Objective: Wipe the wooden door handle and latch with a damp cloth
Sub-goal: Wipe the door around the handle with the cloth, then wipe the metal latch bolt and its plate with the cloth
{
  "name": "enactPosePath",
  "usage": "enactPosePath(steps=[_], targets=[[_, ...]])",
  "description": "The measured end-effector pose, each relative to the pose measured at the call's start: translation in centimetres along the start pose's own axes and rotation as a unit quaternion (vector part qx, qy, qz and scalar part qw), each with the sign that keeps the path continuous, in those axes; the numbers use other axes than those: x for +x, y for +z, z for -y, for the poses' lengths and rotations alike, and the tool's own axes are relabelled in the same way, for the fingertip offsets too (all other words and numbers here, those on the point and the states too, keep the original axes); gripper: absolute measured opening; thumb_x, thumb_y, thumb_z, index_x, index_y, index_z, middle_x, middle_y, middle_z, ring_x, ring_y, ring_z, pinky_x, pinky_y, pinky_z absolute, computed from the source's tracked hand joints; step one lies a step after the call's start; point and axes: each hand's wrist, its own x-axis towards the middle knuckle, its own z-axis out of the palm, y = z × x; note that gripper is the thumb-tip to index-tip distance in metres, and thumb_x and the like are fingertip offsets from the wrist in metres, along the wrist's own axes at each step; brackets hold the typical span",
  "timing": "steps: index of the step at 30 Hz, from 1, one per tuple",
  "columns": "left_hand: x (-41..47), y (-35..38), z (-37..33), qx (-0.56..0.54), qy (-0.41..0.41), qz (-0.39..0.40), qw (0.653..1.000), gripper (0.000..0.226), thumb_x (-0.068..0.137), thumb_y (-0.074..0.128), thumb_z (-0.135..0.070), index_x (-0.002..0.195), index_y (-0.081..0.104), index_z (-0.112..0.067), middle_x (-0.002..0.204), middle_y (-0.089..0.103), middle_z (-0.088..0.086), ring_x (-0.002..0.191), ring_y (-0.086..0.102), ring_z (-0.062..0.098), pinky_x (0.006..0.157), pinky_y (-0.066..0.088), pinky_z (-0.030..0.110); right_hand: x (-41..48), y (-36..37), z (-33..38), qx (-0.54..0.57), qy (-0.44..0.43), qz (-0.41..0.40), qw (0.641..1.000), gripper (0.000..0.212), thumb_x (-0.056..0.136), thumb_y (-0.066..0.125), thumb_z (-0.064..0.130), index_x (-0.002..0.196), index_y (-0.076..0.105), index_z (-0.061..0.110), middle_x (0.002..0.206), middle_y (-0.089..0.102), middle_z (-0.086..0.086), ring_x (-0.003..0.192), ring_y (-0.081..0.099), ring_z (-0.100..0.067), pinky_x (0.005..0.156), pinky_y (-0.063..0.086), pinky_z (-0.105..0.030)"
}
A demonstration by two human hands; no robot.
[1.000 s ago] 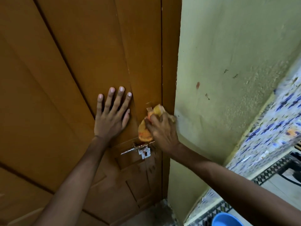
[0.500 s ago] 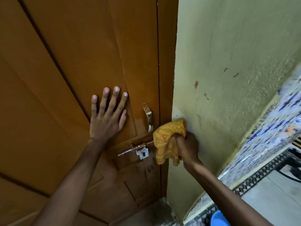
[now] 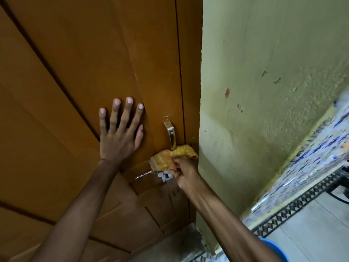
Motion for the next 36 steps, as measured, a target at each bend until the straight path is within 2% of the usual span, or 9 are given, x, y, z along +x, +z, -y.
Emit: enactPosePath(steps=[3, 6, 10, 15, 20, 25, 29, 32, 36], targets=[[0.1, -0.2, -0.1, -0.004, -0.003, 0.001, 1.0, 0.064, 0.101, 0.047, -0.042, 0.158, 0.027, -0.019, 0.167, -0.003, 0.007, 0.154, -0.003, 0.029, 0.122, 0.004, 0.054, -0.8, -0.4, -0.1, -0.025, -0.009, -0.003, 1.0, 0.025, 0.097, 0.045, -0.001, 0.079, 0.058, 0.009, 0.084, 0.06, -0.01, 0.074, 0.06, -0.021, 0.097, 0.05, -0.035], [-0.1, 0.0, -0.2, 0.005, -0.001, 0.0, 1.0, 0.064, 0.101, 0.047, -0.042, 0.158, 0.027, -0.019, 0.167, -0.004, 0.007, 0.154, -0.003, 0.029, 0.122, 0.004, 0.054, -1.5, -0.7, 0.0, -0.041, -0.023, 0.0, 0.999, 0.02, 0.098, 0.045, -0.001, 0.088, 0.061, 0.006, 0.1, 0.066, -0.017, 0.114, 0.061, -0.039, 0.11, 0.041, -0.045], [0.1, -0.2, -0.2, -0.004, -0.006, 0.004, 1.0, 0.063, 0.101, 0.047, -0.041, 0.157, 0.029, -0.019, 0.167, -0.004, 0.006, 0.153, -0.004, 0.028, 0.123, 0.001, 0.053, -1.3, 0.0, 1.5, -0.037, -0.021, -0.025, 0.999, 0.03, 0.1, 0.044, 0.002, 0.071, 0.051, 0.008, 0.074, 0.053, -0.007, 0.067, 0.057, -0.017, 0.094, 0.051, -0.032], [-0.1, 0.1, -0.1, 0.014, -0.002, 0.005, 1.0, 0.063, 0.101, 0.047, -0.041, 0.157, 0.03, -0.019, 0.167, 0.002, 0.007, 0.153, -0.003, 0.029, 0.123, 0.001, 0.053, -1.8, -0.5, 1.3, -0.051, -0.036, -0.024, 0.998, 0.023, 0.1, 0.046, 0.004, 0.084, 0.063, 0.003, 0.085, 0.066, -0.019, 0.091, 0.065, -0.033, 0.108, 0.043, -0.042], [0.2, -0.3, -0.2, 0.001, -0.008, 0.007, 1.0, 0.061, 0.101, 0.048, -0.04, 0.156, 0.032, -0.019, 0.159, 0.026, 0.01, 0.153, -0.004, 0.028, 0.122, 0.002, 0.053, -1.2, -1.2, 1.1, -0.067, -0.065, 0.001, 0.996, 0.027, 0.098, 0.05, 0.005, 0.072, 0.055, 0.01, 0.074, 0.057, -0.006, 0.065, 0.057, -0.015, 0.075, 0.053, -0.03], [0.4, -0.5, -0.2, 0.008, -0.01, 0.015, 1.0, 0.061, 0.102, 0.047, -0.039, 0.157, 0.031, -0.019, 0.159, 0.03, 0.012, 0.153, -0.007, 0.027, 0.122, 0.0, 0.052, -1.5, -5.4, 0.7, -0.097, -0.133, 0.011, 0.986, 0.014, 0.088, 0.063, 0.007, 0.095, 0.066, 0.019, 0.109, 0.07, -0.009, 0.102, 0.067, -0.026, 0.095, 0.054, -0.046], [0.5, -1.3, -0.3, -0.014, -0.01, 0.036, 0.999, 0.059, 0.103, 0.045, -0.039, 0.157, 0.03, -0.019, 0.16, 0.028, 0.012, 0.153, 0.002, 0.029, 0.123, -0.004, 0.05, -1.0, -9.7, -0.5, -0.13, -0.206, -0.075, 0.967, 0.015, 0.088, 0.062, 0.009, 0.096, 0.065, 0.021, 0.093, 0.071, -0.001, 0.081, 0.069, -0.018, 0.074, 0.057, -0.036], [0.6, -2.3, 0.0, -0.04, 0.006, 0.07, 0.997, 0.06, 0.105, 0.042, -0.041, 0.158, 0.026, -0.02, 0.162, 0.025, 0.014, 0.148, 0.018, 0.036, 0.122, -0.007, 0.049, 0.9, -10.4, -2.9, -0.16, -0.207, -0.103, 0.96, 0.011, 0.088, 0.062, 0.02, 0.093, 0.07, 0.024, 0.096, 0.073, -0.002, 0.086, 0.07, -0.024, 0.084, 0.058, -0.046], [0.3, -3.1, 1.0, -0.065, 0.045, 0.108, 0.991, 0.062, 0.105, 0.039, -0.042, 0.16, 0.019, -0.021, 0.165, 0.014, 0.014, 0.15, 0.014, 0.038, 0.121, -0.008, 0.051, 3.6, -7.7, -6.1, -0.284, -0.342, -0.116, 0.888, 0.03, 0.09, 0.053, 0.022, 0.117, 0.066, 0.024, 0.119, 0.068, -0.004, 0.11, 0.063, -0.026, 0.092, 0.051, -0.032]])
